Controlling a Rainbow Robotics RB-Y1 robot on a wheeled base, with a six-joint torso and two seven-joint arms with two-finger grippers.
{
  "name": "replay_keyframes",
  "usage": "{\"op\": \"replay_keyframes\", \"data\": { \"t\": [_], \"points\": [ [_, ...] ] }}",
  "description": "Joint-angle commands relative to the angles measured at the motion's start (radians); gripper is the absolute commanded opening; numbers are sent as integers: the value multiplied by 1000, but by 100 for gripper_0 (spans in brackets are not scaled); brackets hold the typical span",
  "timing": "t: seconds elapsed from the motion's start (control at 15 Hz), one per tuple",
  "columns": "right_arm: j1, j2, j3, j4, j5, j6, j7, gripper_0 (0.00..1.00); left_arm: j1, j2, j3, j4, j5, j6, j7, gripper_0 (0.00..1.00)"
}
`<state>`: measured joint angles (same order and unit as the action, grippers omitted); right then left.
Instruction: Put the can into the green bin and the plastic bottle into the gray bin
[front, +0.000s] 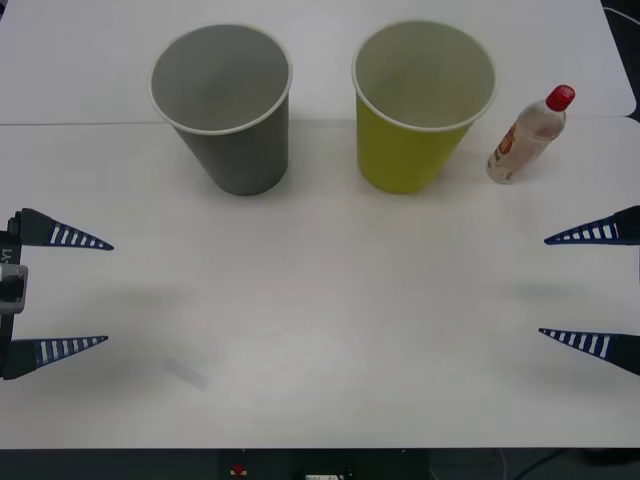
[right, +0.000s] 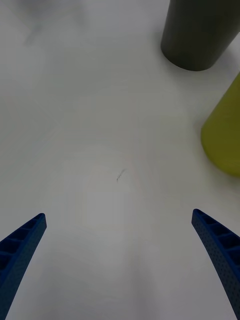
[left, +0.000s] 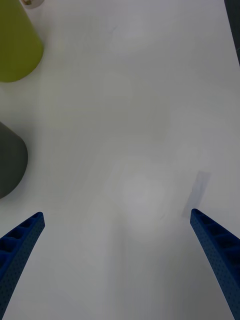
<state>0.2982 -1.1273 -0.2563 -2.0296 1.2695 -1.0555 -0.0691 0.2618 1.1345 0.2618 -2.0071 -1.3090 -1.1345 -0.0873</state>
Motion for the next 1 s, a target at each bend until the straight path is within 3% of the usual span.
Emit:
{"op": "replay_keyframes", "data": {
  "t": [0.07,0.2,0.53,1.0],
  "points": [
    [84,-8,3,-63,1,140,-8,100,0,0,0,0,0,0,0,100],
    [137,-19,29,-98,-7,261,-15,100,0,0,0,0,0,0,0,100],
    [167,-62,204,-106,-85,565,-8,100,0,0,0,0,0,0,0,100],
    [148,-123,440,-113,-248,986,-18,100,0,0,0,0,0,0,0,100]
  ]
}}
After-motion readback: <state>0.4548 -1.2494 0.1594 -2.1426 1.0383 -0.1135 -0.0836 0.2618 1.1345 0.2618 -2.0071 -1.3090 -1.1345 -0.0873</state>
